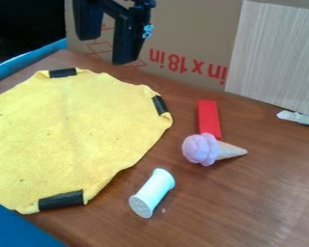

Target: Fold the cloth from bottom left to top right

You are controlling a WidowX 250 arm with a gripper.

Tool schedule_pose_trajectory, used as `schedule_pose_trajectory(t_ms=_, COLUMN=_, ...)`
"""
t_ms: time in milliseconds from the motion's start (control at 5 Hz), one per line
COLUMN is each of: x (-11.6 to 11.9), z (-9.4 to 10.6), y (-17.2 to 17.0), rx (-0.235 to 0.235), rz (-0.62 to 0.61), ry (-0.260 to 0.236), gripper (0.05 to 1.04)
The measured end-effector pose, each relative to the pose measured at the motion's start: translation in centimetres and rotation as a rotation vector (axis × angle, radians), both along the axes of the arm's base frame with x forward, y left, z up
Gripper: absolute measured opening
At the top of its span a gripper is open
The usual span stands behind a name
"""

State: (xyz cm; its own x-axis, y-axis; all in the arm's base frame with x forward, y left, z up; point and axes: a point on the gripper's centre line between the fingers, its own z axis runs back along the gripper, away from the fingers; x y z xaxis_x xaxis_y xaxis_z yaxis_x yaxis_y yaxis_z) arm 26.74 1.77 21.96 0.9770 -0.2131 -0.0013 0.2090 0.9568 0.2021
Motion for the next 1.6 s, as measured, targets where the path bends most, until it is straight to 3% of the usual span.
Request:
schedule_pose_trajectory(t_ms=200, x=0.1, z=-0.7, y=-0.2, rx=-0.011, rz=-0.005, ry=0.026, gripper=1.001)
schedule_pose_trajectory(t_ms=600, x=-1.2, z=-2.3, y=5.7, rx=-0.231, rz=0.179, ry=0.012, gripper=1.001)
schedule_pose_trajectory(t_ms=800, x=-2.7, z=-3.1, y=9.4, rx=-0.262, rz=0.284, ry=-0.057, gripper=1.001)
schedule_pose_trajectory(t_ms=1200, x=-5.7, z=-5.4, y=14.2, rx=-0.243, rz=0.297, ry=-0.164, gripper=1.001)
schedule_pose_trajectory(t_ms=1400, x=-6.8, z=-5.4, y=17.1, rx=-0.226, rz=0.345, ry=-0.254, gripper=1.001)
schedule_pose_trajectory(t_ms=1600, x=-7.4, z=-7.0, y=19.0, rx=-0.243, rz=0.379, ry=-0.303, gripper=1.001)
